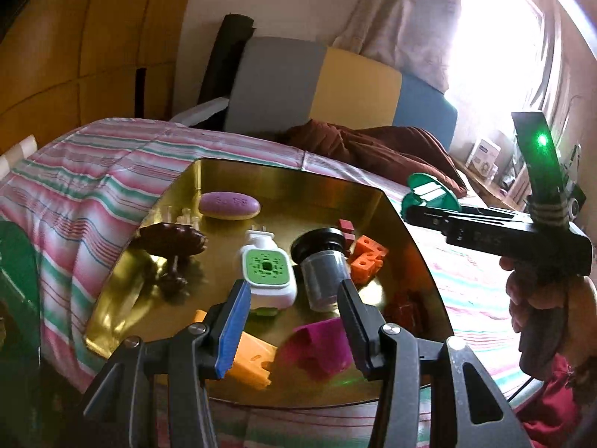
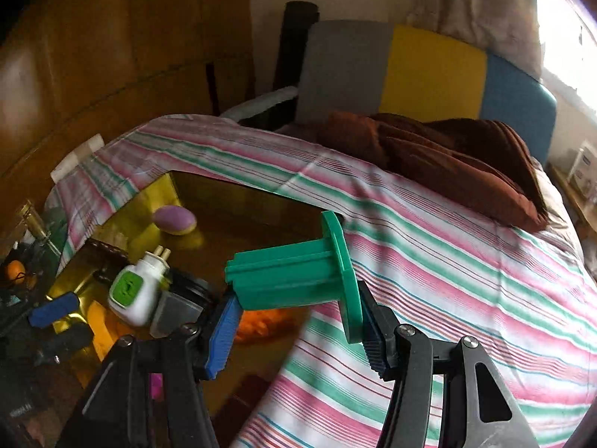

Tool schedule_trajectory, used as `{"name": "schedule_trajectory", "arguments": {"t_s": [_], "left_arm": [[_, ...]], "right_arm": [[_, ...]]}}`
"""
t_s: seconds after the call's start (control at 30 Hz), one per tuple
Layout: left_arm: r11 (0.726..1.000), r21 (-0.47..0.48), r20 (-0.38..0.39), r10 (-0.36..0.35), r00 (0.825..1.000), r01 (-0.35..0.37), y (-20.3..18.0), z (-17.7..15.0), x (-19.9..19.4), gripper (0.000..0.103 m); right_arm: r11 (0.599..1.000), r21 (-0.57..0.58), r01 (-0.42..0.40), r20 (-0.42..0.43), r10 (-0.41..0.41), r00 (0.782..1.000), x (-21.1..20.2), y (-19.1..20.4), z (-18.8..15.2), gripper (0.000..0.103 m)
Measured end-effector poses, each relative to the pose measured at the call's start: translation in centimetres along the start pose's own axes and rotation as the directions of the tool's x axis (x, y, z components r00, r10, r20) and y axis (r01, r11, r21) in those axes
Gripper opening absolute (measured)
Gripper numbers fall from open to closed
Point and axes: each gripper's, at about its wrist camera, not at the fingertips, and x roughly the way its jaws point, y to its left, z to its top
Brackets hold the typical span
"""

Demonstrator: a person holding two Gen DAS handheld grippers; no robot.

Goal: Organize rigid objects
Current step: 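Carry the green plunger toy into the gold tray and open right tool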

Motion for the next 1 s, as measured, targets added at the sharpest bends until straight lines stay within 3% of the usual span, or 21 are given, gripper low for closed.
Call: {"name": "schedule_trajectory", "arguments": {"t_s": [0.4, 1.0], "left_arm": [[1.000, 0.004, -0.007, 0.006, 1.000, -0.006, 0.2, -0.3, -0.4, 0.049], [1.000, -0.024, -0.019, 0.009, 1.000, -0.009, 1.3, -0.2, -0.6, 0.049]], "right_arm": [[0.998, 0.003, -0.070, -0.048, 0.070, 0.996, 3.1, 3.8, 3.1, 0.059], [0.995, 0.077, -0.070, -0.242, 0.087, 0.966, 11.8, 5.7, 5.1, 0.059]]}}
